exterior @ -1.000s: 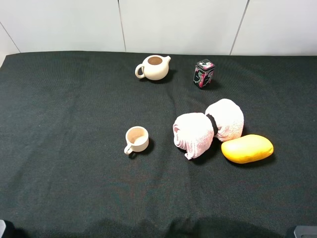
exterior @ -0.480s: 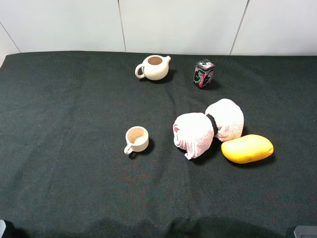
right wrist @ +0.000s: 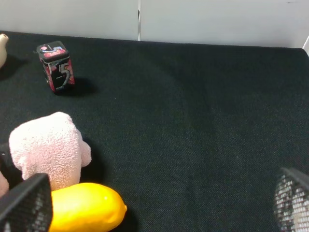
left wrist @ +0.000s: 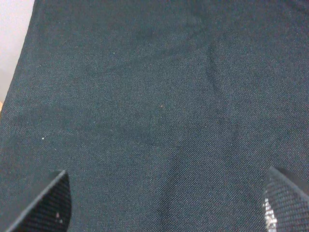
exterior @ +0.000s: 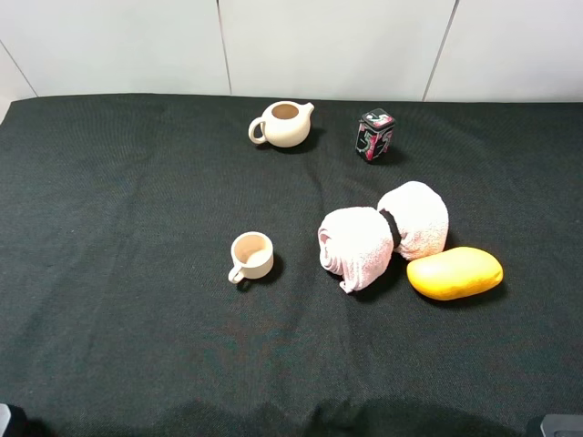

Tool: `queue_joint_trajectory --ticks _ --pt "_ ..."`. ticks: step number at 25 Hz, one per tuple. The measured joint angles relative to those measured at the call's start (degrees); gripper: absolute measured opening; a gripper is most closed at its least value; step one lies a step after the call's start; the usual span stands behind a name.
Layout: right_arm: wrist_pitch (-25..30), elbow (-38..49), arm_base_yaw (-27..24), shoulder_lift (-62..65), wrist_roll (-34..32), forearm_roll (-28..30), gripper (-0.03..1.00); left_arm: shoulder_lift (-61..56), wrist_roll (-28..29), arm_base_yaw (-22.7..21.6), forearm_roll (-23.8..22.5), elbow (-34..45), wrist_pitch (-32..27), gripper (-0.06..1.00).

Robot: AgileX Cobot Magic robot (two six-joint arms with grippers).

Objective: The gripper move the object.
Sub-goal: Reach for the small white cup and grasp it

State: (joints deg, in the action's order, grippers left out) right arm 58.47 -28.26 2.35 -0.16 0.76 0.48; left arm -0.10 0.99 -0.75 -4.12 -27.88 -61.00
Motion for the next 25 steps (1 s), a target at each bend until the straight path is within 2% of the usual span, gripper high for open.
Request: queue_joint_trajectory --ticks 12,19,25 --pt "0.00 0.00 0.00 0.00 0.00 0.00 0.69 0.00 0.00 0.00 0.00 0.00 0.07 0.83" --pt "0.00 0.00 0.00 0.00 0.00 0.00 0.69 0.00 0.74 0.00 0.75 -1.44 3.07 0.83" --pt "0.00 0.00 0.00 0.00 0.00 0.00 0.69 8.66 0.99 0.00 2.77 -1.86 3.25 0.83"
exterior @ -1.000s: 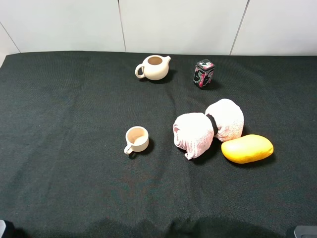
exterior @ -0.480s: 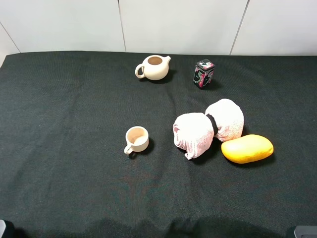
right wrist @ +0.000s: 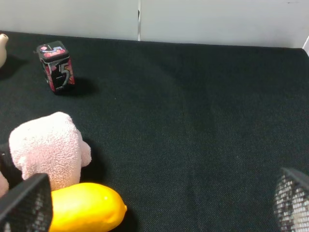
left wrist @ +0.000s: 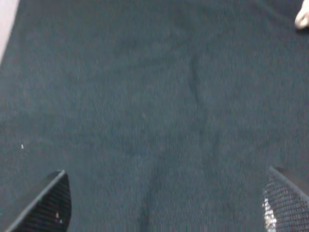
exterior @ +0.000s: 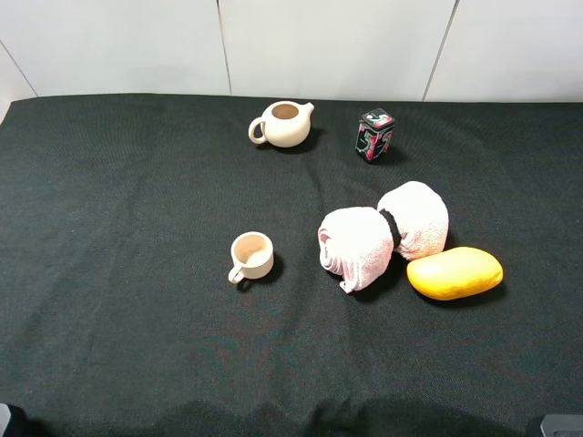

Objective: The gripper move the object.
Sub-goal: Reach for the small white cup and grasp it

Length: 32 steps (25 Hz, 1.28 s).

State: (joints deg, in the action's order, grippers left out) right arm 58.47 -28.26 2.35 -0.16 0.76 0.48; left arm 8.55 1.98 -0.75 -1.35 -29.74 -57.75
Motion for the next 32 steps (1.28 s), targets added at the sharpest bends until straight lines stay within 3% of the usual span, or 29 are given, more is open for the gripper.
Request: queue_joint_trajectory --ticks 8,27,32 --pt "0.00 0.00 0.00 0.00 0.00 0.00 0.69 17.10 -1.03 0.00 0.12 -0.57 1.25 0.83" --pt "0.00 0.00 0.00 0.00 0.00 0.00 0.69 47.68 -1.07 0.00 0.12 -17.93 2.15 0.83" --pt "0.00 0.00 0.00 0.00 0.00 0.00 0.69 53.12 -3.15 0.00 1.35 -19.25 5.52 0.83"
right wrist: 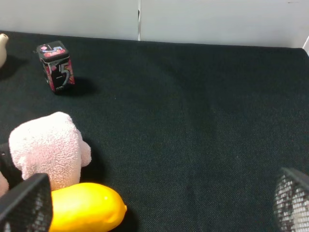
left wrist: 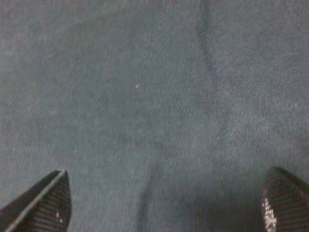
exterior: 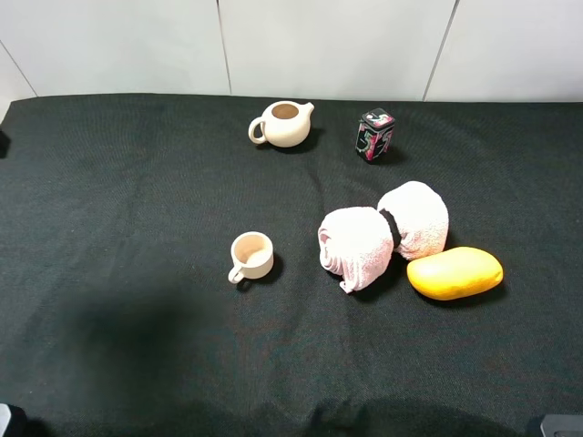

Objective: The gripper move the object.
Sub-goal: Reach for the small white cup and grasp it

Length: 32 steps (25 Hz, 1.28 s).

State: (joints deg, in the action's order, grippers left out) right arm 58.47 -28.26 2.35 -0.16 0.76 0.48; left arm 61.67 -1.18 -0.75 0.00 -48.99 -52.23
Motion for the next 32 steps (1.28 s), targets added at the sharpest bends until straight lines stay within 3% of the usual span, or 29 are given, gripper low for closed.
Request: queue_joint_trajectory --ticks 13,32 --pt "0.00 0.00 0.00 0.00 0.00 0.00 0.69 8.62 -10.19 0.61 9.35 -0.16 5.15 0.83" --pt "0.00 0.00 0.00 0.00 0.00 0.00 0.69 13.66 -10.85 21.35 4.86 -0.16 6.05 0.83"
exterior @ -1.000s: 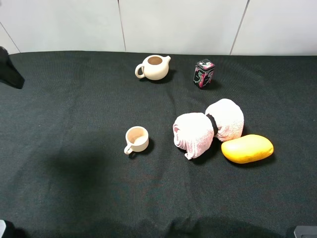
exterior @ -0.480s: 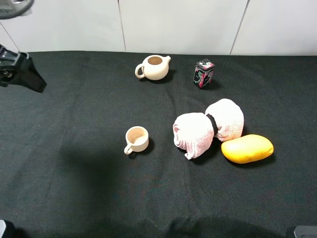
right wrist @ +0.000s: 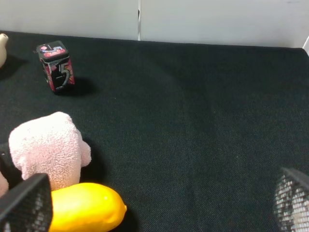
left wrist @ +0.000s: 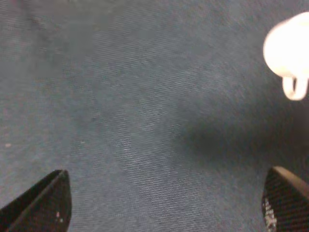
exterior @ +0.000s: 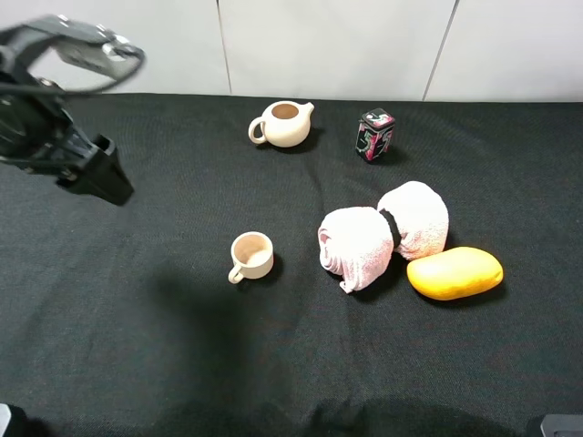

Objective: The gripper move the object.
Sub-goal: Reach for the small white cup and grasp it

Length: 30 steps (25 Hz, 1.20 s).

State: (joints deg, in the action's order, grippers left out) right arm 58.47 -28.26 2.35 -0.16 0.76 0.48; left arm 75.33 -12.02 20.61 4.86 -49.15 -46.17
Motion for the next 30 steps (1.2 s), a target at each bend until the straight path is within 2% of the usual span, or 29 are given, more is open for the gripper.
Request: queue_joint_trajectory --ticks 21,30 --pt "0.00 0.00 0.00 0.00 0.00 0.00 0.69 14.99 0.78 18.52 -0.17 -2.25 9.93 0.83" --pt "0.00 0.00 0.00 0.00 0.00 0.00 0.69 22.25 0.89 19.83 -0.18 -4.78 11.54 0.83"
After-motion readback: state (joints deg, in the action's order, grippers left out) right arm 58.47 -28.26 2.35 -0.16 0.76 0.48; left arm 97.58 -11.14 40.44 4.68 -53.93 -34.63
